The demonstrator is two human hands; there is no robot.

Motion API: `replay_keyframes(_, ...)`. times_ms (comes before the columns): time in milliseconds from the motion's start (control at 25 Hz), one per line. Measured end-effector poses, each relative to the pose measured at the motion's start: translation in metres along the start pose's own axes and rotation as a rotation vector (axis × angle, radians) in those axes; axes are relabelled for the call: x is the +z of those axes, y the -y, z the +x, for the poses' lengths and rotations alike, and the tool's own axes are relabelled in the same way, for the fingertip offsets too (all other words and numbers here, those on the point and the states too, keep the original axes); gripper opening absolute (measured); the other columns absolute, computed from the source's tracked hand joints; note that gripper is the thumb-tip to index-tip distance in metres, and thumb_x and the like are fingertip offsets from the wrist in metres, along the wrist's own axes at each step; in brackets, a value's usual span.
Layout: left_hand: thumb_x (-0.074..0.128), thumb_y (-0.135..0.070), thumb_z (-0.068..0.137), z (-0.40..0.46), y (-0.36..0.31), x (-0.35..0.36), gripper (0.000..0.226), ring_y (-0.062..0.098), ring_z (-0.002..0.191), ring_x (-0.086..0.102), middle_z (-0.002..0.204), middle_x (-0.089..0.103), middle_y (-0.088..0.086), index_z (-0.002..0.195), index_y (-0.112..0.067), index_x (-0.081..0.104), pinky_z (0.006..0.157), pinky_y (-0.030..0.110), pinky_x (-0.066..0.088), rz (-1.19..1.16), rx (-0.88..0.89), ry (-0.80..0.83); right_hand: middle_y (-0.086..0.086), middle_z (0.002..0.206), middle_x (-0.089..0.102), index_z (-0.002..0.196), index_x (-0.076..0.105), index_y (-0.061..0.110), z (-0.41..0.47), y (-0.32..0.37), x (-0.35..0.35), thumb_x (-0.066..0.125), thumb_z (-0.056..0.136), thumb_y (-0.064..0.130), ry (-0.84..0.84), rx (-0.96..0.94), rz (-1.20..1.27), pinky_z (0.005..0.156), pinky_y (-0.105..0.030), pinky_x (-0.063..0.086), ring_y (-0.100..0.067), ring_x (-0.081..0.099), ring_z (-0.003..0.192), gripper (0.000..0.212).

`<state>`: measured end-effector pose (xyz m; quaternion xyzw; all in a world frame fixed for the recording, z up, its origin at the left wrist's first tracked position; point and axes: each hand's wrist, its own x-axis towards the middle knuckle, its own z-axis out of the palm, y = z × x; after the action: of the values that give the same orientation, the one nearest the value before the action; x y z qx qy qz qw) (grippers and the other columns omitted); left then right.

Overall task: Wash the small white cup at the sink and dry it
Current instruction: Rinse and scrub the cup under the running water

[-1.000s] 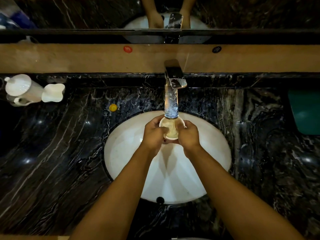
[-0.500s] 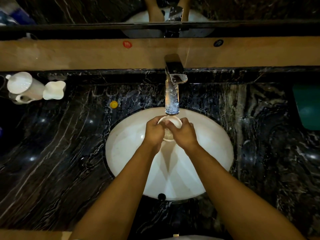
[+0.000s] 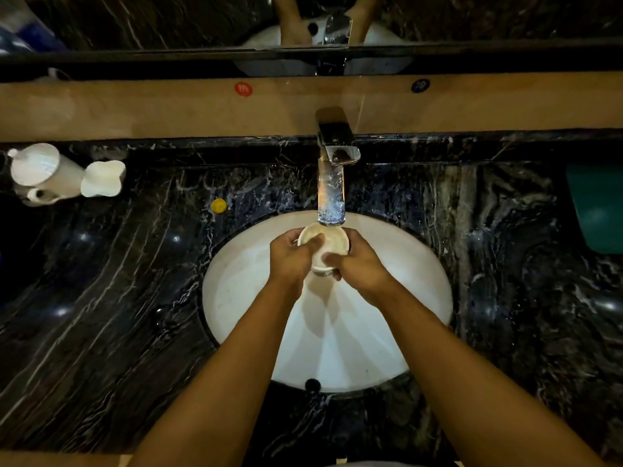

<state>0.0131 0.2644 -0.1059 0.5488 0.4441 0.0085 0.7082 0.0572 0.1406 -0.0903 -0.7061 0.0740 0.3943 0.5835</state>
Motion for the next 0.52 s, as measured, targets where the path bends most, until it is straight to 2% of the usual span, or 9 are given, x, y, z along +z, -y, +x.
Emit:
replay_keyframes(80,0.073,-0.01,0.089,0.0,0.0,0.003,0.013,0.026,0.079,0.074,0.081,0.078,0.0,0.083,-0.022,0.073,0.061,0.034,0.062,0.036,0.024,-0.032,-0.01,0.107,0.068,0.121,0.053,0.013,0.001,-0.002,0.003,0.073,0.088,0.006,-0.055,-0.005,-0.06,0.043,-0.02,0.046,-0.019,0.064,0.071,0.039)
replay_keyframes(160,0.067,-0.006,0.092,-0.002,-0.002,0.006,0.017,0.026,0.075,0.075,0.077,0.078,0.001,0.084,-0.02,0.075,0.06,0.036,0.063,0.007,0.015,-0.022,-0.011,0.099,0.07,0.113,0.056,0.011,0.005,0.001,0.005,0.07,0.094,0.02,-0.153,-0.008,-0.09,0.039,-0.022,0.045,-0.019,0.064,0.061,0.025)
replay_keyframes(240,0.053,0.005,0.091,-0.005,-0.005,0.008,0.03,0.032,0.075,0.076,0.081,0.08,0.008,0.092,-0.016,0.076,0.069,0.052,0.063,-0.026,-0.017,0.06,-0.016,0.099,0.072,0.111,0.058,0.008,0.01,0.004,0.005,0.058,0.101,0.03,-0.211,-0.003,-0.123,0.038,-0.024,0.043,-0.02,0.063,0.056,0.024)
replay_keyframes(320,0.045,0.012,0.083,-0.005,-0.004,0.007,0.045,0.042,0.086,0.074,0.091,0.08,0.012,0.101,-0.016,0.074,0.082,0.069,0.055,-0.043,-0.036,0.17,-0.017,0.102,0.072,0.116,0.059,0.006,0.012,0.007,0.002,0.048,0.105,0.029,-0.212,0.016,-0.159,0.041,-0.027,0.045,-0.024,0.064,0.062,0.029)
replay_keyframes(360,0.045,0.012,0.079,-0.005,-0.003,0.007,0.049,0.047,0.094,0.072,0.097,0.079,0.014,0.106,-0.017,0.073,0.085,0.071,0.053,-0.045,-0.036,0.21,-0.017,0.105,0.071,0.12,0.059,0.006,0.012,0.008,0.0,0.045,0.105,0.026,-0.191,0.023,-0.15,0.043,-0.027,0.046,-0.025,0.066,0.068,0.029)
replay_keyframes(440,0.05,0.011,0.08,-0.006,-0.004,0.007,0.048,0.041,0.095,0.073,0.105,0.077,0.012,0.111,-0.019,0.071,0.081,0.062,0.058,-0.032,-0.026,0.198,-0.016,0.113,0.071,0.128,0.057,0.007,0.011,0.009,-0.004,0.044,0.104,0.015,-0.113,0.025,-0.059,0.05,-0.03,0.051,-0.028,0.068,0.083,0.029)
replay_keyframes(520,0.061,0.005,0.089,-0.003,-0.005,0.009,0.032,0.026,0.087,0.075,0.1,0.077,0.006,0.106,-0.02,0.07,0.064,0.037,0.063,-0.013,0.012,0.059,-0.016,0.121,0.068,0.132,0.054,0.008,0.008,0.009,-0.002,0.05,0.098,0.003,-0.029,0.031,0.055,0.066,-0.043,0.061,-0.034,0.069,0.1,0.034)
